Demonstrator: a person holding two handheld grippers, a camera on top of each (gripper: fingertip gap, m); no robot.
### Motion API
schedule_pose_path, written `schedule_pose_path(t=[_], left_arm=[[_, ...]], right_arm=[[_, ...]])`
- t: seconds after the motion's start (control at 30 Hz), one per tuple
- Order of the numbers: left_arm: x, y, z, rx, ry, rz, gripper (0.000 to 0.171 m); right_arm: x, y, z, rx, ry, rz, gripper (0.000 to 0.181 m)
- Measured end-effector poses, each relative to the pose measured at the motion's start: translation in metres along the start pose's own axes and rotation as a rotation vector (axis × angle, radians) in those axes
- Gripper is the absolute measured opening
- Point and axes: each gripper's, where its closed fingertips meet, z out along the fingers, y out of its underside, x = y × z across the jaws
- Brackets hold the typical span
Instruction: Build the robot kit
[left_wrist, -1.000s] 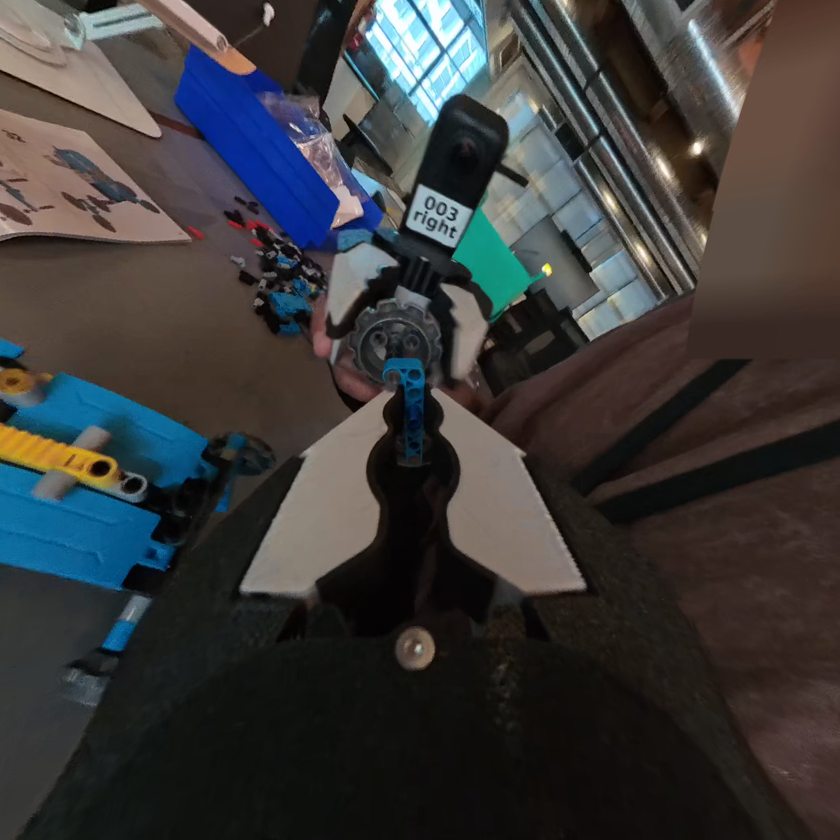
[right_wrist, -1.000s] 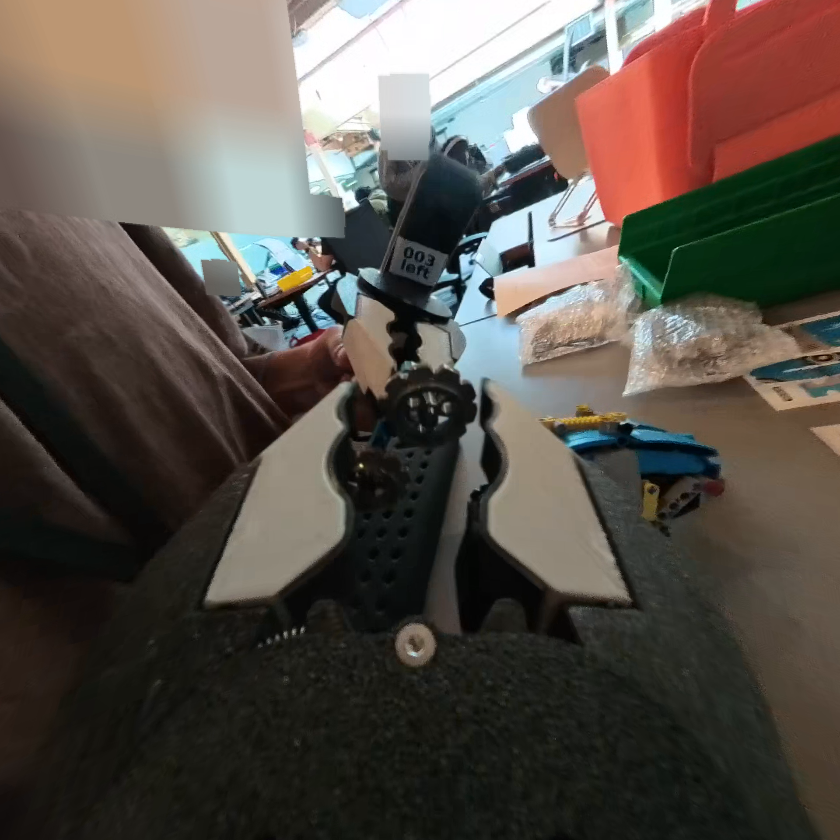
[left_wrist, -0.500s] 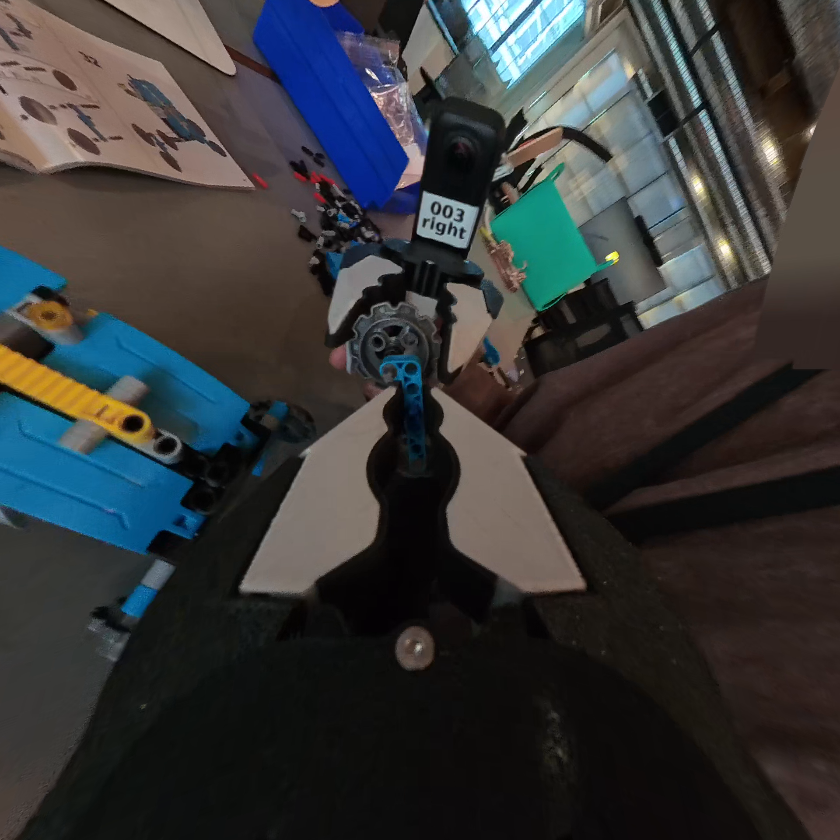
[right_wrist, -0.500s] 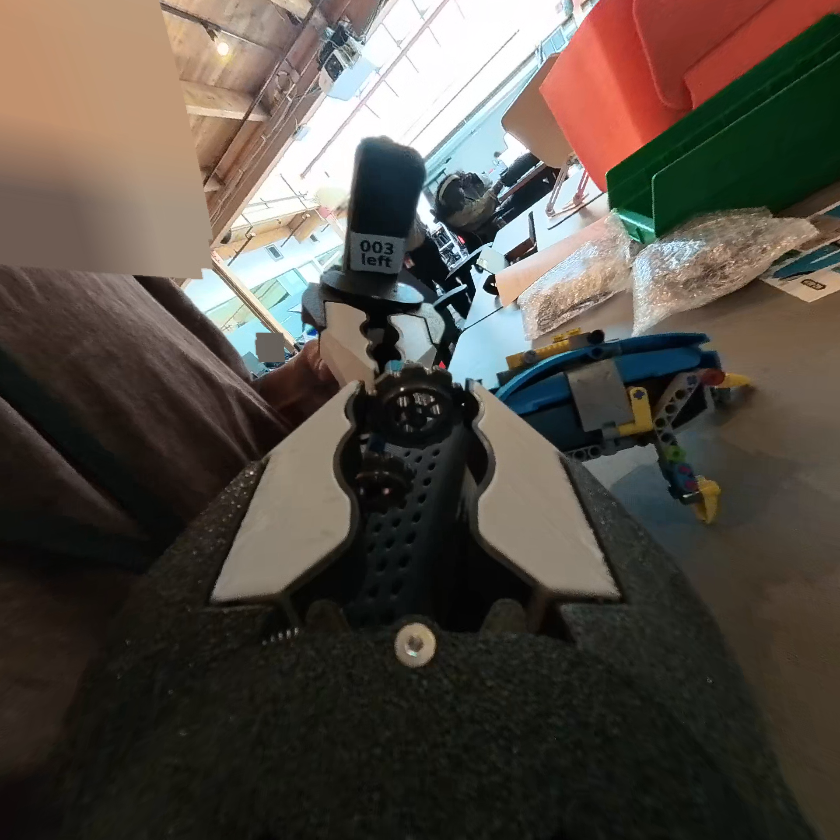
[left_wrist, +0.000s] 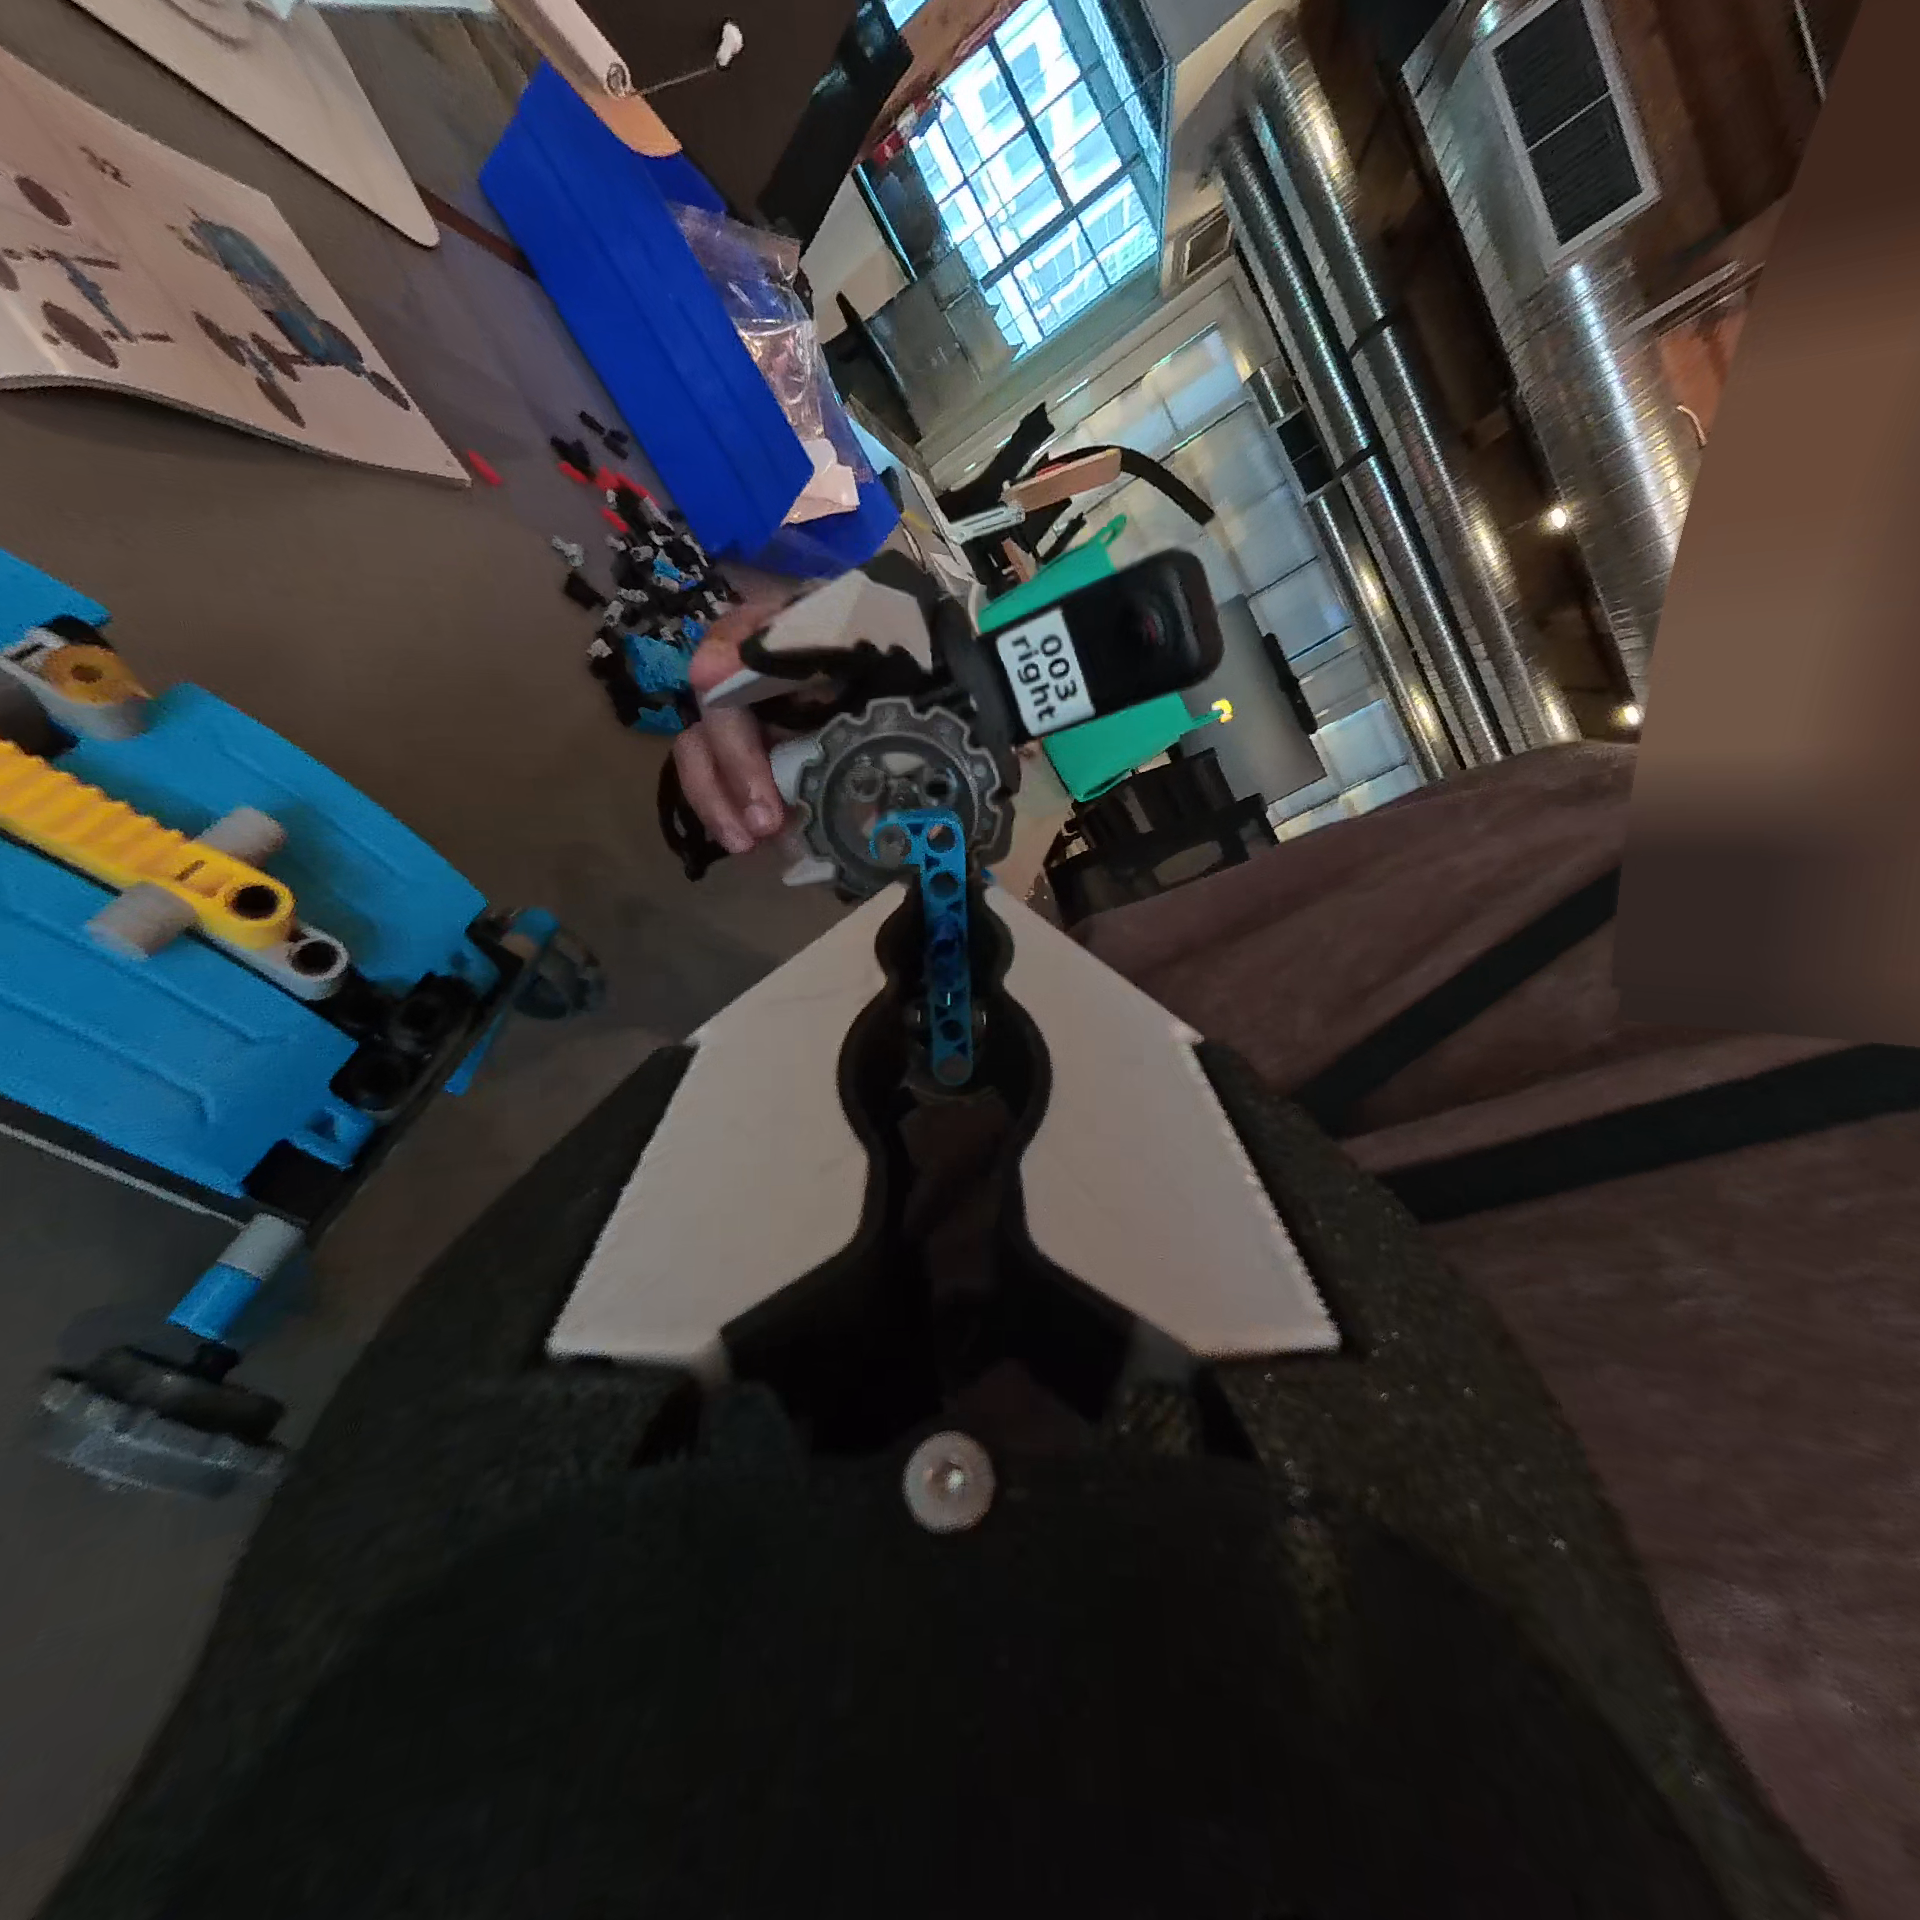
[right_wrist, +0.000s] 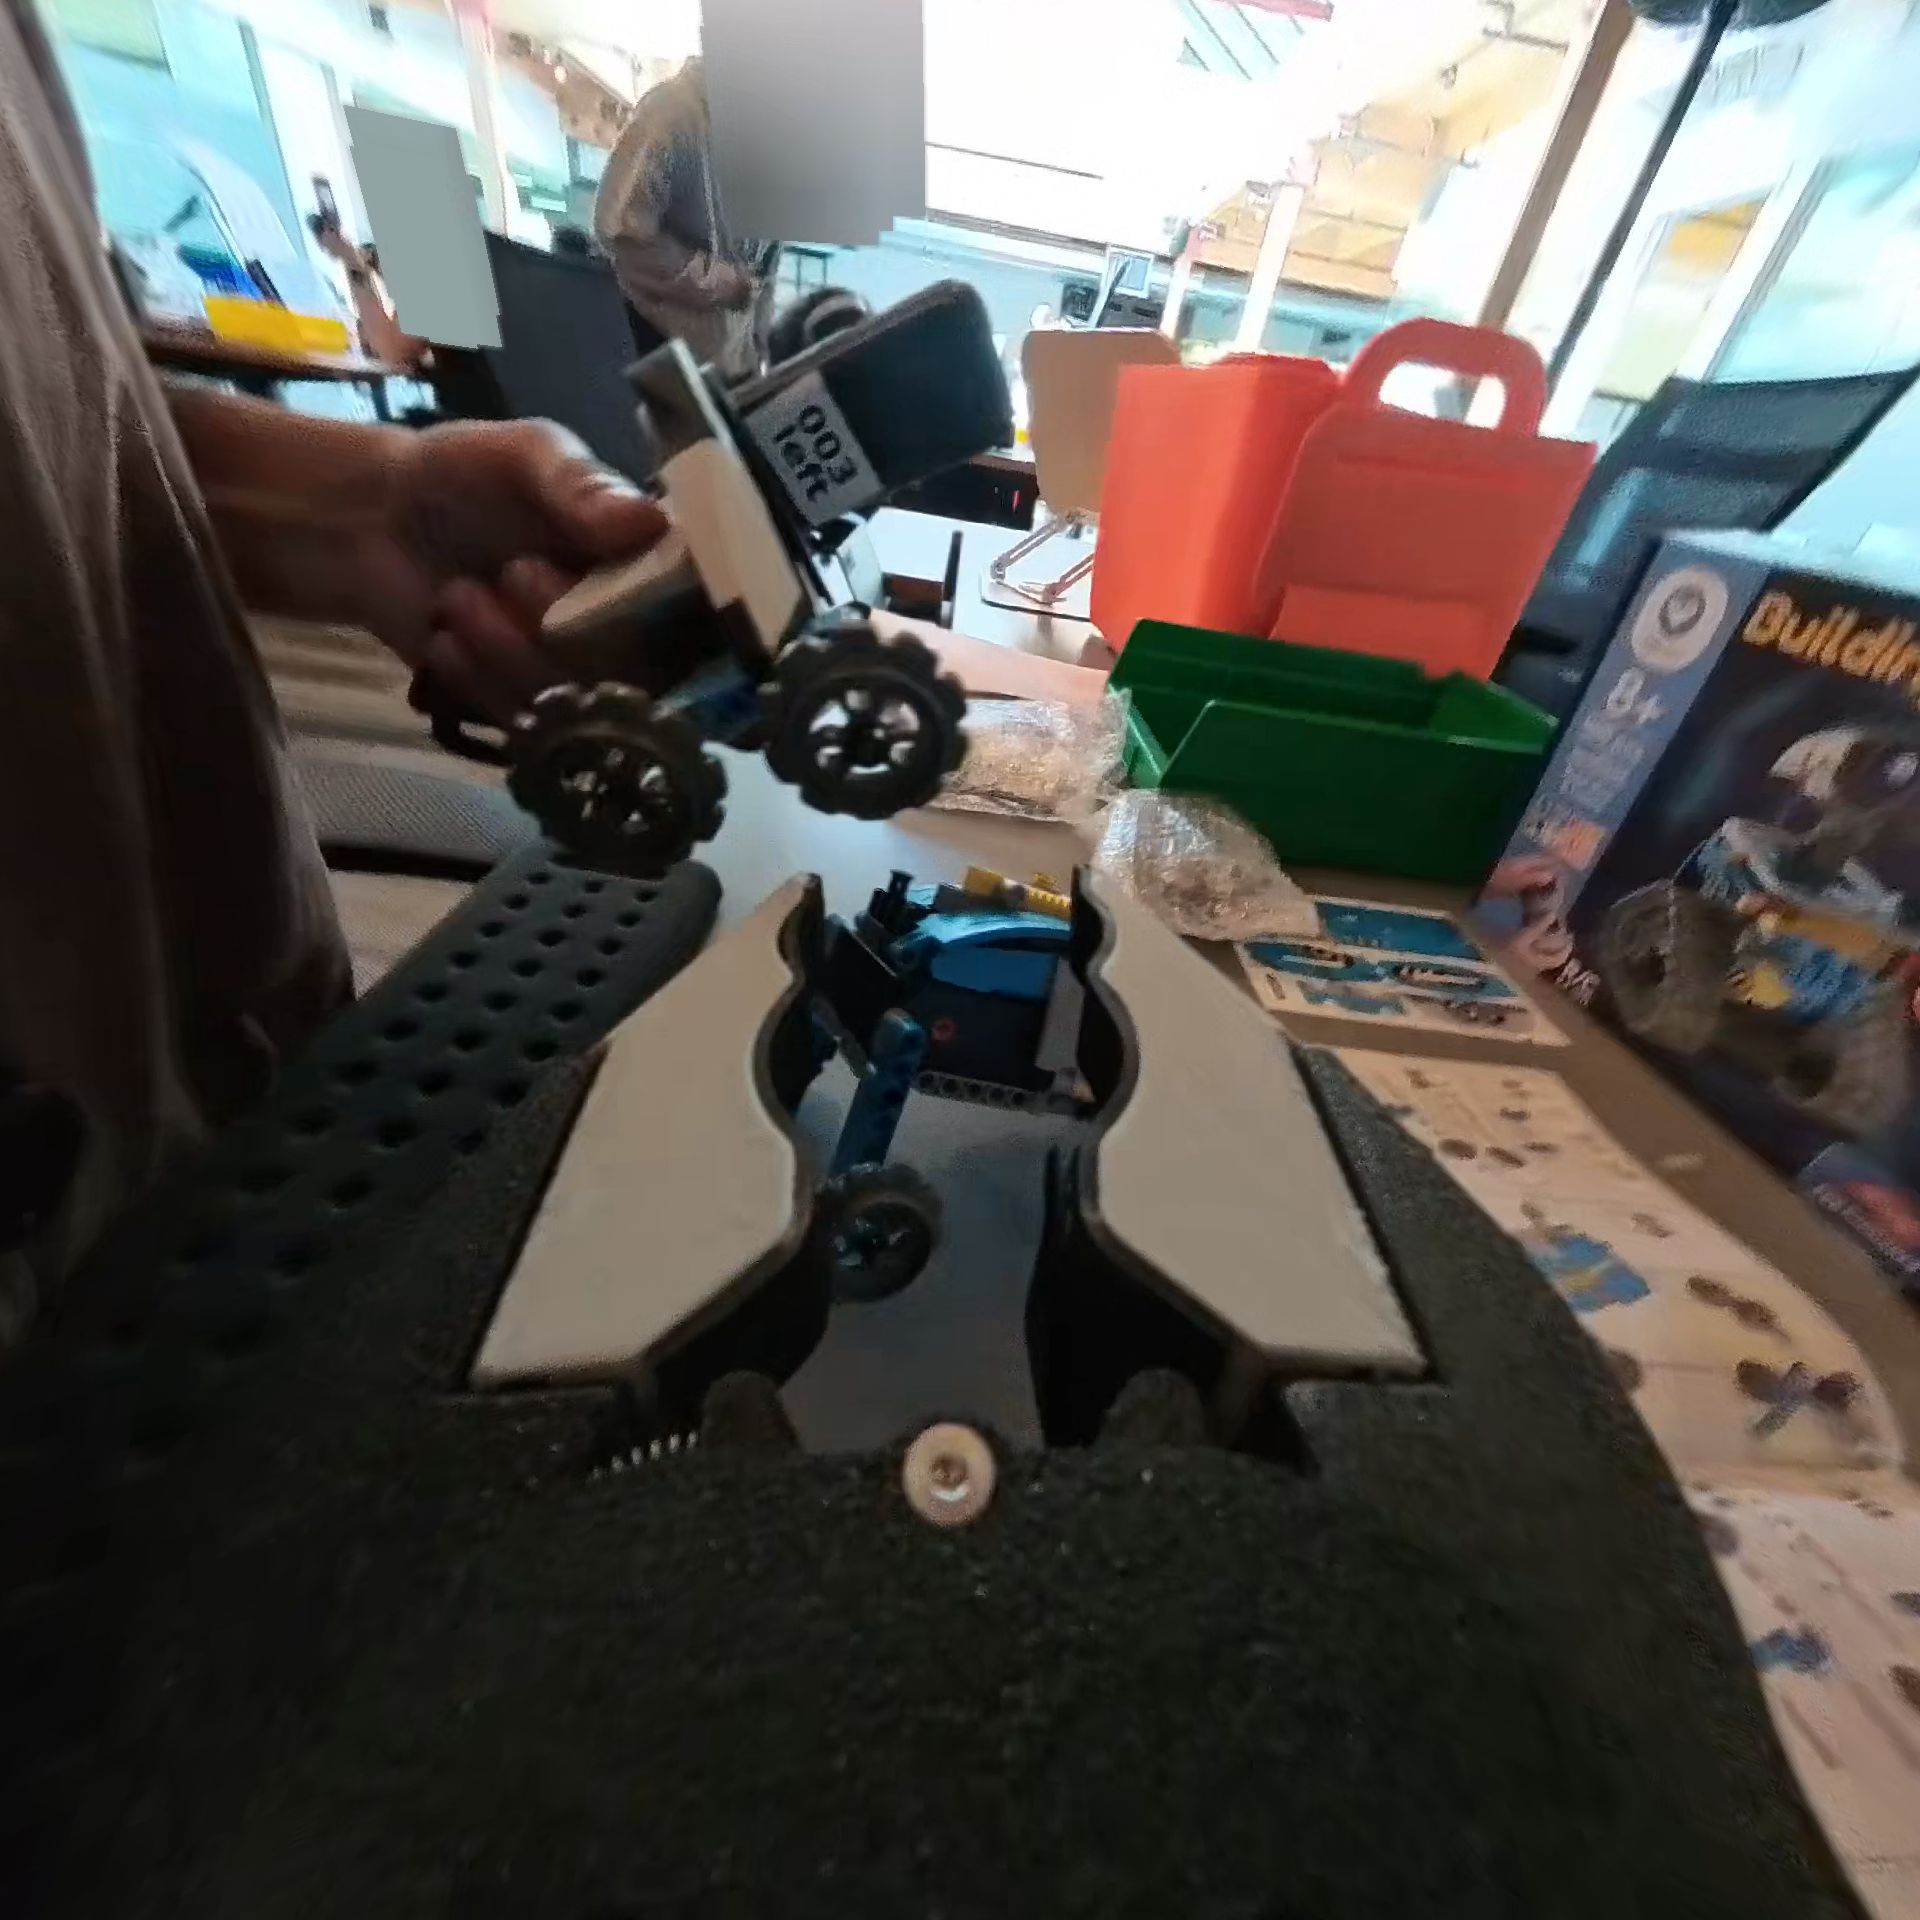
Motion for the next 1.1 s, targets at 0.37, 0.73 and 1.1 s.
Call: schedule_pose_path(t=[0.37,0.73,1.1], left_arm=[[0.003,0.017,0.006,-0.053,0.028,-0.078,0.006],[-0.023,0.015,-0.003,-0.018,-0.148,0.050,0.034],[-0.103,0.028,-0.065,-0.126,-0.446,0.321,0.056]], right_arm=[[-0.030,-0.023,0.018,-0.005,0.004,-0.283,0.042],[-0.007,0.005,0.000,-0.091,-0.013,0.088,0.041],[0.006,0.067,0.012,-0.390,-0.216,0.631,0.042]])
